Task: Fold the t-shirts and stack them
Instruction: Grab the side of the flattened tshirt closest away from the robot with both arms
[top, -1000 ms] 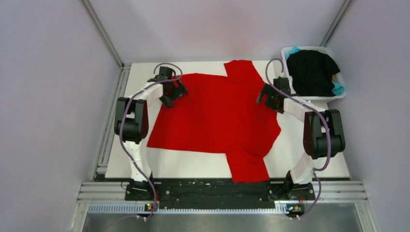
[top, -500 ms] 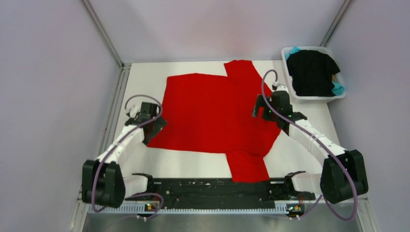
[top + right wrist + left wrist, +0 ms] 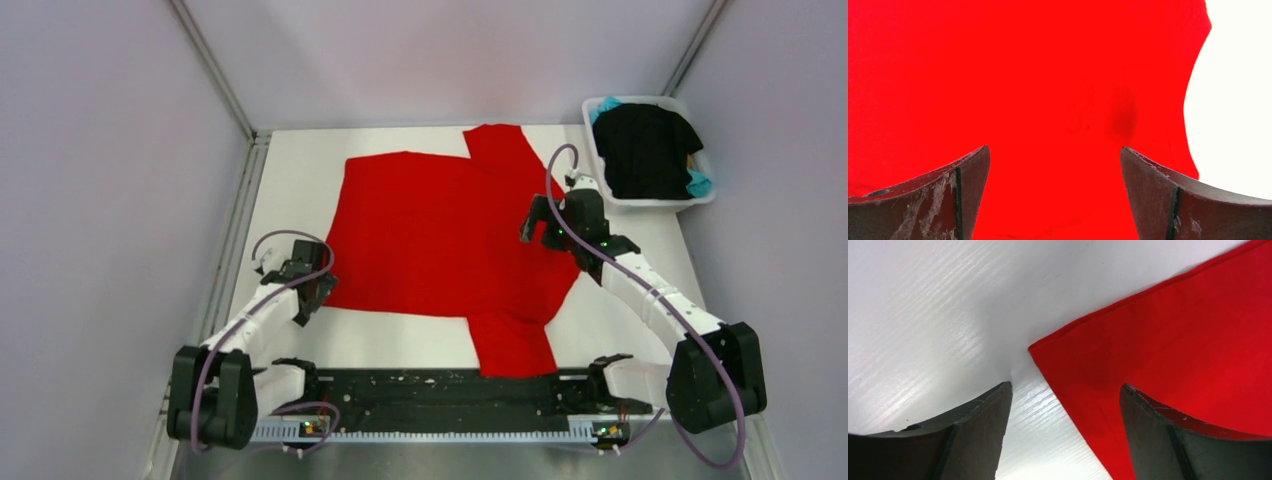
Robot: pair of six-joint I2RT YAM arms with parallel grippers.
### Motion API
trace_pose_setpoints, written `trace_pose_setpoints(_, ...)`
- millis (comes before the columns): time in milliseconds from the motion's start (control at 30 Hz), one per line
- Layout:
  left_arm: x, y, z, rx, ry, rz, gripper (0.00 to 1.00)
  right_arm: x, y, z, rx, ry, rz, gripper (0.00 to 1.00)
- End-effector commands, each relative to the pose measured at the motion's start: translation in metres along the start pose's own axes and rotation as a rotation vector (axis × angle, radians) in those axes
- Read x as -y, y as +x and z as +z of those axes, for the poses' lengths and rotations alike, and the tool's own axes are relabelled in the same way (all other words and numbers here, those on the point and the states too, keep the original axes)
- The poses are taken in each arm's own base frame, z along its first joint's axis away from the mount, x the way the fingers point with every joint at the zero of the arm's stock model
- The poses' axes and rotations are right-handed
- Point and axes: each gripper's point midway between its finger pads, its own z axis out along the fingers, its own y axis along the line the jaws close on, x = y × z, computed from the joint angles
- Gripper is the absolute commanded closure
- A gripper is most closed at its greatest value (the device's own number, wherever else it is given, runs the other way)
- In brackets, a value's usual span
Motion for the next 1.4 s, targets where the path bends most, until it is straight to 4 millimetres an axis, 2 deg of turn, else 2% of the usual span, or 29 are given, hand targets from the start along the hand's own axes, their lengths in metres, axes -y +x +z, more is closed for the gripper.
trace_pose_setpoints(0, 0.027, 0.002, 0.016, -0.036, 0.033, -0.029, 0.22, -0.006, -0.008, -0.005, 0.028, -0.023, 0.021, 0.01)
trace_pose_setpoints(200, 0.038, 0.002, 0.028, -0.052, 0.010, -0.012, 0.43, 0.003, -0.001, -0.006, 0.013, 0.022, 0.025, 0.01)
trace_pose_setpoints(333, 0.041, 0.003, 0.033, -0.055, 0.005, -0.006, 0.66, 0.006, 0.004, -0.009, -0.005, 0.032, 0.024, 0.02)
trace_pose_setpoints(367, 0.041, 0.002, 0.034, -0.053, 0.005, -0.005, 0.69, 0.006, 0.004, -0.010, -0.005, 0.032, 0.024, 0.02)
trace_pose_setpoints(467, 0.042, 0.002, 0.037, -0.057, 0.007, 0.006, 0.70, 0.008, 0.006, -0.015, -0.005, 0.032, 0.026, 0.02)
trace_pose_setpoints(500, 0.044, 0.002, 0.038, -0.060, 0.010, 0.007, 0.75, 0.009, 0.009, -0.017, -0.010, 0.035, 0.027, 0.02)
trace_pose_setpoints(567, 0.044, 0.004, 0.039, -0.071, 0.006, 0.005, 0.96, 0.010, 0.011, -0.020, -0.015, 0.033, 0.027, 0.02)
trace_pose_setpoints(600, 0.043, 0.004, 0.040, -0.074, 0.005, 0.006, 1.00, 0.009, 0.013, -0.022, -0.020, 0.032, 0.022, 0.02)
trace_pose_setpoints(767, 0.039, -0.001, 0.035, -0.047, -0.006, 0.000, 1.00, -0.005, 0.028, -0.036, -0.064, 0.056, -0.104, 0.03)
trace_pose_setpoints(933, 0.036, -0.005, 0.026, -0.029, 0.014, -0.016, 1.00, -0.038, 0.070, -0.059, -0.183, 0.007, -0.254, 0.05)
trace_pose_setpoints(1167, 0.037, 0.004, 0.020, -0.054, 0.077, -0.038, 1.00, -0.072, 0.168, -0.114, -0.426, -0.155, -0.470, 0.11)
trace_pose_setpoints(1267, 0.036, 0.006, 0.019, -0.060, 0.078, -0.036, 1.00, -0.068, 0.214, -0.133, -0.572, -0.157, -0.527, 0.16)
trace_pose_setpoints(1367, 0.032, 0.006, 0.019, -0.058, 0.066, -0.034, 1.00, -0.047, 0.235, -0.144, -0.639, -0.061, -0.536, 0.21)
